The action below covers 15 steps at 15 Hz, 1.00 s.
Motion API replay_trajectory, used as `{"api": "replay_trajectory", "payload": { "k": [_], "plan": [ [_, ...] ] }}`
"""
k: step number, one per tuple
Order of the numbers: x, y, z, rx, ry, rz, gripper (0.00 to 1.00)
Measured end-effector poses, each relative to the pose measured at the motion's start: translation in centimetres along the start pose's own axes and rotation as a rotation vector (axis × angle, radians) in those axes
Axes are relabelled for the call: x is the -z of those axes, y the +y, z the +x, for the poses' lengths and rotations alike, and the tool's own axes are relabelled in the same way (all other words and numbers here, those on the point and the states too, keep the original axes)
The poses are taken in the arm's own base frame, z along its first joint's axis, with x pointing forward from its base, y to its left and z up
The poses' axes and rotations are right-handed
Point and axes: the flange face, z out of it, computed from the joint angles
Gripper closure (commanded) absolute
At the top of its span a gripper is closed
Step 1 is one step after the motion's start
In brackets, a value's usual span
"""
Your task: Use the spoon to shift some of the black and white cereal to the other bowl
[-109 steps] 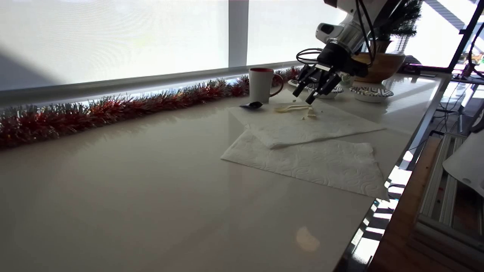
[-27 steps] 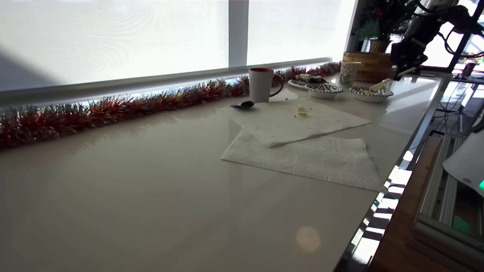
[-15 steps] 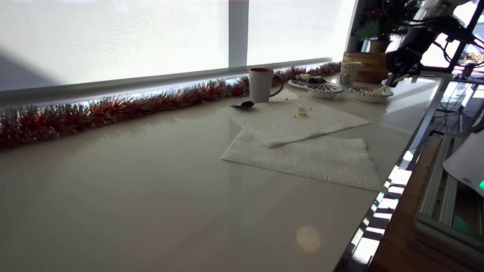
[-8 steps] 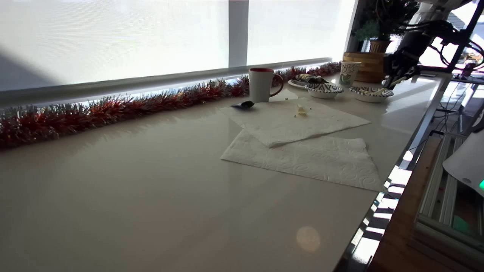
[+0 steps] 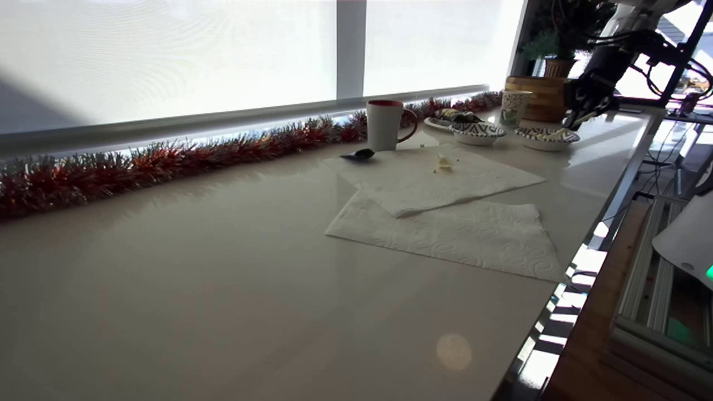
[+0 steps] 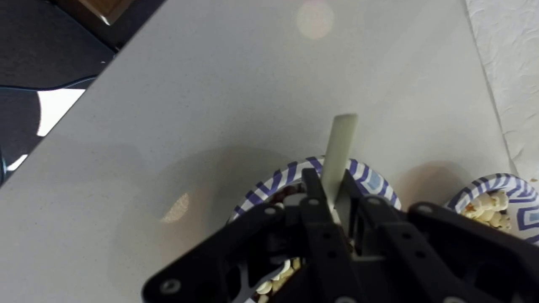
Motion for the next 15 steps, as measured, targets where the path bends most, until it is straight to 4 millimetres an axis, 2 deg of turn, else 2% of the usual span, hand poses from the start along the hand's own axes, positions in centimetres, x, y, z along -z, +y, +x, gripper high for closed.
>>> {"api": "replay_trajectory", "payload": {
  "k": [15],
  "plan": [
    [0.0, -0.1, 1.5, 0.047, 0.109, -0.047, 0.97]
  ]
}}
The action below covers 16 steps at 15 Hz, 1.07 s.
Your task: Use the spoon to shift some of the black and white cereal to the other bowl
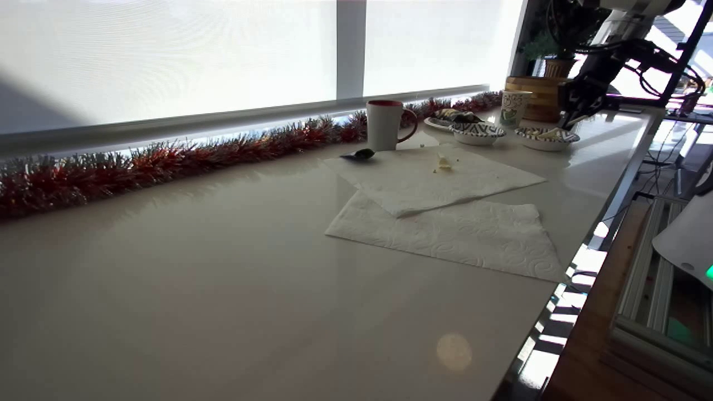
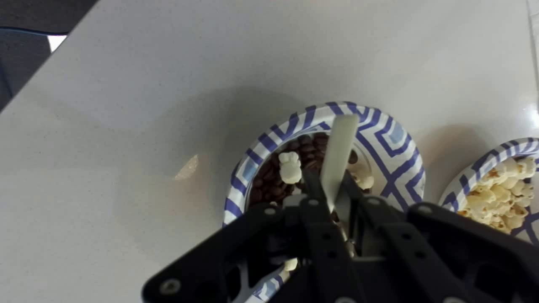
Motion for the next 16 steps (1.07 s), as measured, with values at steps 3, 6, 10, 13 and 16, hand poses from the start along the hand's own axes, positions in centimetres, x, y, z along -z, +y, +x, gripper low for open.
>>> {"api": "replay_trajectory", "payload": {
  "k": [3, 6, 10, 13, 16],
  "plan": [
    [0.1, -0.1, 0.1, 0.018, 0.017, 0.004, 0.97],
    [0.0, -0.2, 0.3, 0.034, 0.038, 0.001, 0.97],
    [-0.5, -0.3, 0.3, 0.069, 0.060, -0.008, 0.97],
    [-0.9, -0.5, 0.4, 0.120, 0.065, -0.017, 0.97],
    [-1.1, -0.6, 0.4, 0.185, 0.076, -0.032, 0.97]
  ]
}}
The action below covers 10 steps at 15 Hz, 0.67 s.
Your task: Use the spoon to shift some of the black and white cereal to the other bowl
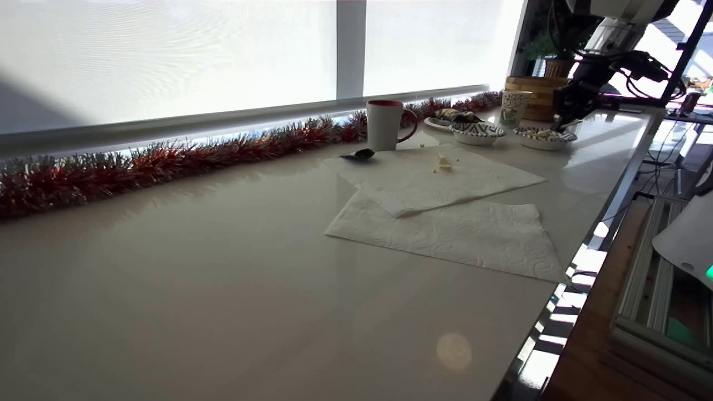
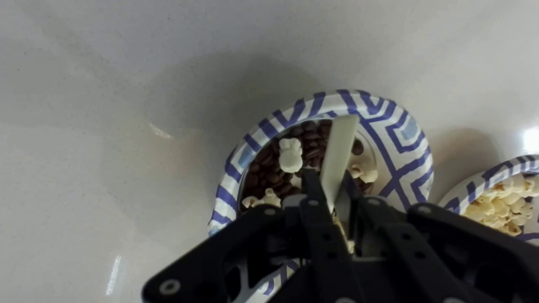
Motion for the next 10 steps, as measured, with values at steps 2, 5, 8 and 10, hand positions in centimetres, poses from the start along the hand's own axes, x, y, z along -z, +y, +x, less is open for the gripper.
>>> {"api": "replay_trajectory", "payload": {
  "k": [2, 5, 8, 10],
  "plan": [
    [-0.2, 0.0, -0.2, 0.034, 0.006, -0.012, 0.97],
    [-0.4, 0.2, -0.6, 0.083, 0.018, -0.034, 0.97],
    [-0.5, 0.5, -1.2, 0.137, 0.031, -0.061, 0.97],
    [-0.6, 0.6, -1.6, 0.169, 0.041, -0.077, 0.97]
  ]
}}
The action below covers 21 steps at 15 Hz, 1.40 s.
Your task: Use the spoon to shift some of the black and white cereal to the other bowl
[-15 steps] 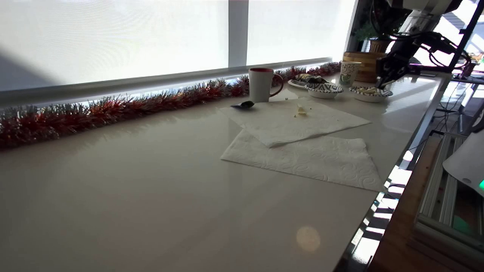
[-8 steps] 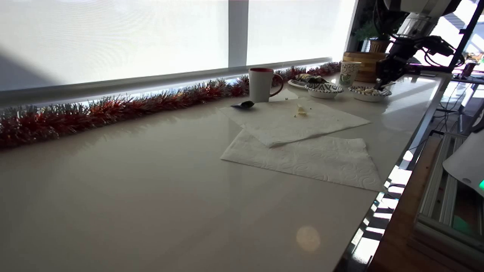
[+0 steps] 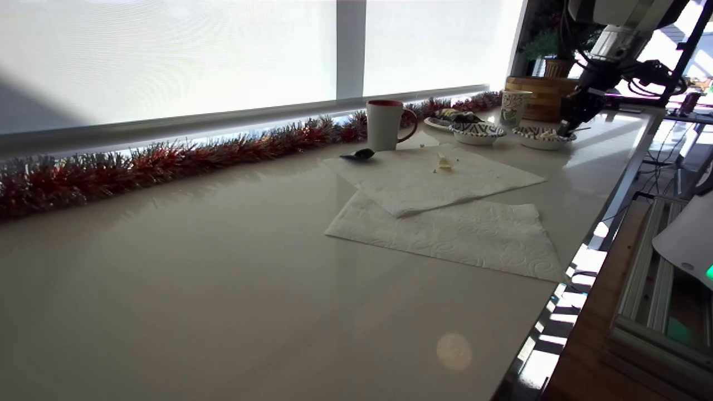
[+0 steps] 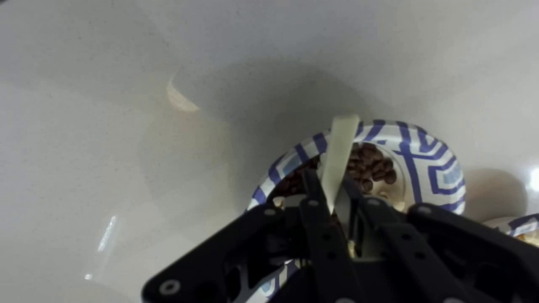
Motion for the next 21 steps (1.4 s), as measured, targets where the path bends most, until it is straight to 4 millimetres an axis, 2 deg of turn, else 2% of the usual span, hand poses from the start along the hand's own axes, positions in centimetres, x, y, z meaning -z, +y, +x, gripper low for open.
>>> {"api": "replay_trajectory", "payload": {
  "k": [6, 11, 15, 21],
  "plan": [
    [0.4, -0.4, -1.9, 0.114, 0.032, -0.033, 0.97],
    [1.5, -1.1, -3.7, 0.210, 0.075, -0.038, 0.97],
    [2.7, -0.3, -3.6, 0.248, 0.123, -0.044, 0.97],
    [3.1, 0.8, -4.2, 0.300, 0.130, -0.055, 0.97]
  ]
}}
